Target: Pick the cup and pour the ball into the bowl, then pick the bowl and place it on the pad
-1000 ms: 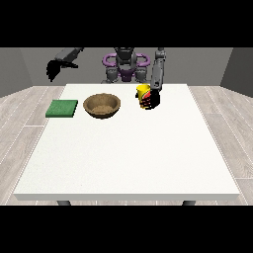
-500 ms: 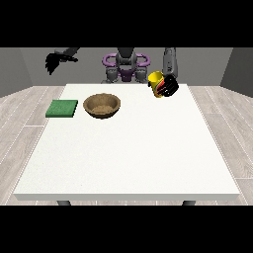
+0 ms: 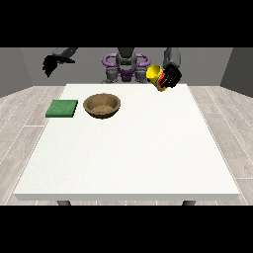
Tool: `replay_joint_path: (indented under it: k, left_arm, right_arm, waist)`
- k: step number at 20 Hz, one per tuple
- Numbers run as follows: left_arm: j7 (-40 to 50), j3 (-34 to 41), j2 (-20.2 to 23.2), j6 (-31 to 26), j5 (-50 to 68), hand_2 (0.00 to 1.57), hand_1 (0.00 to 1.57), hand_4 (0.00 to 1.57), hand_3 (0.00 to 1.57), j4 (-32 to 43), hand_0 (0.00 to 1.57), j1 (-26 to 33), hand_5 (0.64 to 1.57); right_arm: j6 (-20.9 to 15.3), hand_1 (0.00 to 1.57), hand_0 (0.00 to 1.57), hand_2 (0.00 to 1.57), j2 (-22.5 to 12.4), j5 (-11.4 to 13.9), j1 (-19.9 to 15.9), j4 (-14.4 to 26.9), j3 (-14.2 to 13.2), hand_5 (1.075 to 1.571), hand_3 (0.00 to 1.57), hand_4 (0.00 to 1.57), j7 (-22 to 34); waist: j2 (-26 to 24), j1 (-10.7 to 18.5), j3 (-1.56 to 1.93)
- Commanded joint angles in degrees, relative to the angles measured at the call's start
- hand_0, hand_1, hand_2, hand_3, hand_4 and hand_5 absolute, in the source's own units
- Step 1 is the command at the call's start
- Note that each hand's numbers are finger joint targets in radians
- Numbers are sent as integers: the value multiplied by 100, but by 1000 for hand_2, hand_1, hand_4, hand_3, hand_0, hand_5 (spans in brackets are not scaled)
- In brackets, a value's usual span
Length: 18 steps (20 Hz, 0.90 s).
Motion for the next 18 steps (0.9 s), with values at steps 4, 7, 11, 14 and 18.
replay_joint_path:
  k: [4,7,11,14,18]
  left_arm:
    - [1299,-441,-184,161,-1042,1571,1490,1512,1571,69,1490,-671,1267]
    - [1950,-880,-264,214,-1770,1571,1498,1523,1571,151,1498,-975,1241]
    - [2561,-1501,-314,-66,-2699,1571,1553,1571,1571,310,1553,-1395,1203]
    - [3088,-2082,-735,-283,-3446,1571,1538,1485,1571,412,1538,-1625,1334]
    - [3172,-2707,-978,-913,-4120,1571,1482,1571,1571,571,1482,-1819,1204]
  right_arm:
    - [-99,0,0,0,5,-61,-417,32,27,1569,0,0,227]
    - [81,0,0,0,-31,45,-217,257,47,1570,0,0,-92]
    - [310,0,0,0,-149,-178,-257,529,-90,1570,0,0,45]
    - [204,0,0,0,-18,11,-190,664,-12,1571,0,0,-235]
    - [339,0,0,0,-213,-37,-282,689,-51,1571,0,0,-120]
  waist:
    - [44,-166,-5]
    - [-105,-194,1]
    - [-342,-160,6]
    - [-328,-149,10]
    - [-437,-272,5]
